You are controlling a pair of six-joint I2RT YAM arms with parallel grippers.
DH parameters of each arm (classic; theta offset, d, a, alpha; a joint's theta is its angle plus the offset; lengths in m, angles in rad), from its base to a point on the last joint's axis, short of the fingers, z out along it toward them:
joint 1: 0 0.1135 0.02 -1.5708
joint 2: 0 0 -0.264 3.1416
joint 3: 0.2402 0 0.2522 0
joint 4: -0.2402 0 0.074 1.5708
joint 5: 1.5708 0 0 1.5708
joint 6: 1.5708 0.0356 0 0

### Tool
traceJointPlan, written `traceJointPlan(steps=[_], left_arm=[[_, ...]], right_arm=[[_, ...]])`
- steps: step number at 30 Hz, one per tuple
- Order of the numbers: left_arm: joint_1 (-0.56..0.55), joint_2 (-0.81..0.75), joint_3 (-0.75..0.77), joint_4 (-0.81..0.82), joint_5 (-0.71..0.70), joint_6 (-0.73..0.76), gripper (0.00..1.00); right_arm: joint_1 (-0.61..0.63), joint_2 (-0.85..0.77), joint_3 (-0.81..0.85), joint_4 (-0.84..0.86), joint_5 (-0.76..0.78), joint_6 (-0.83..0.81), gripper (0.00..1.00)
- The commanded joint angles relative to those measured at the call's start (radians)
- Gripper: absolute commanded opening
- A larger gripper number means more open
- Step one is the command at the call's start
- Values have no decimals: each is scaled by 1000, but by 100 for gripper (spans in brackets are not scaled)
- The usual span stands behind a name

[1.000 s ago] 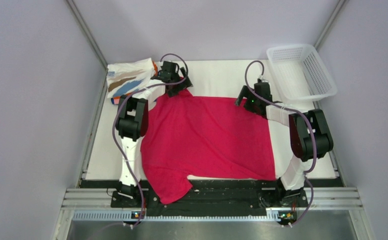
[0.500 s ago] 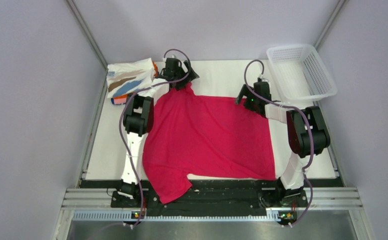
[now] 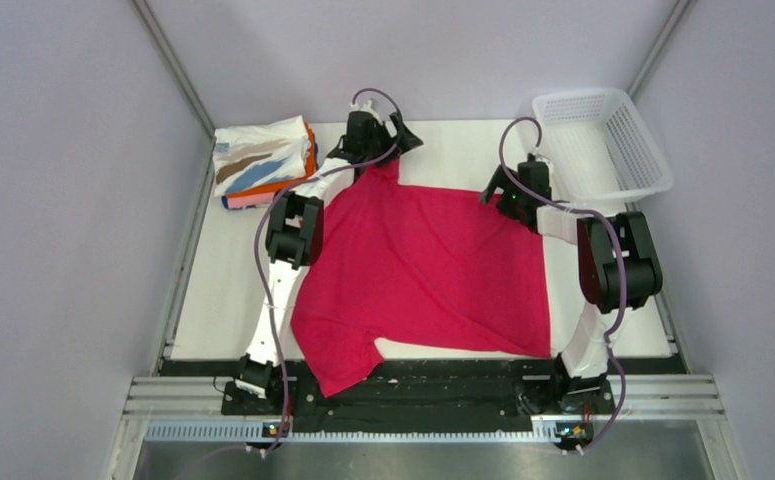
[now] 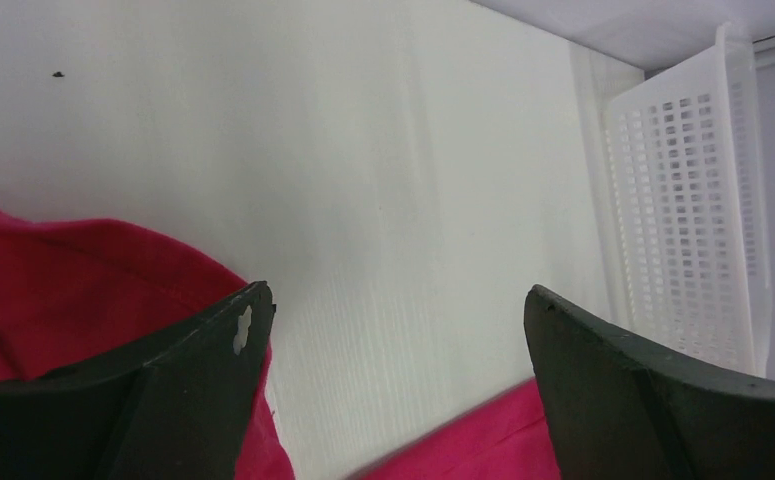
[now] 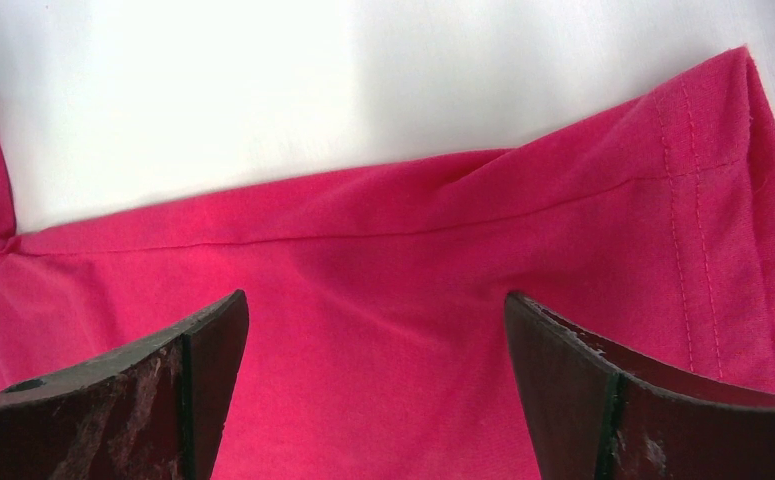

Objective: Fold and stack the t-shirts
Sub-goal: Flatten out the tshirt

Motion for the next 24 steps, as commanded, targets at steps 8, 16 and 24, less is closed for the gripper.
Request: traceJointPlan(steps=[8, 16, 24], left_arm=[[39, -446, -365, -85, -206, 155, 99], [43, -419, -417, -140, -250, 118, 99], [44, -322, -349, -165, -216, 81, 99]], right_arm=[[-7, 13, 28, -7, 13, -28, 97], [-7, 12, 24, -3, 3, -31, 97], [-8, 25, 29, -11, 10, -37, 97]])
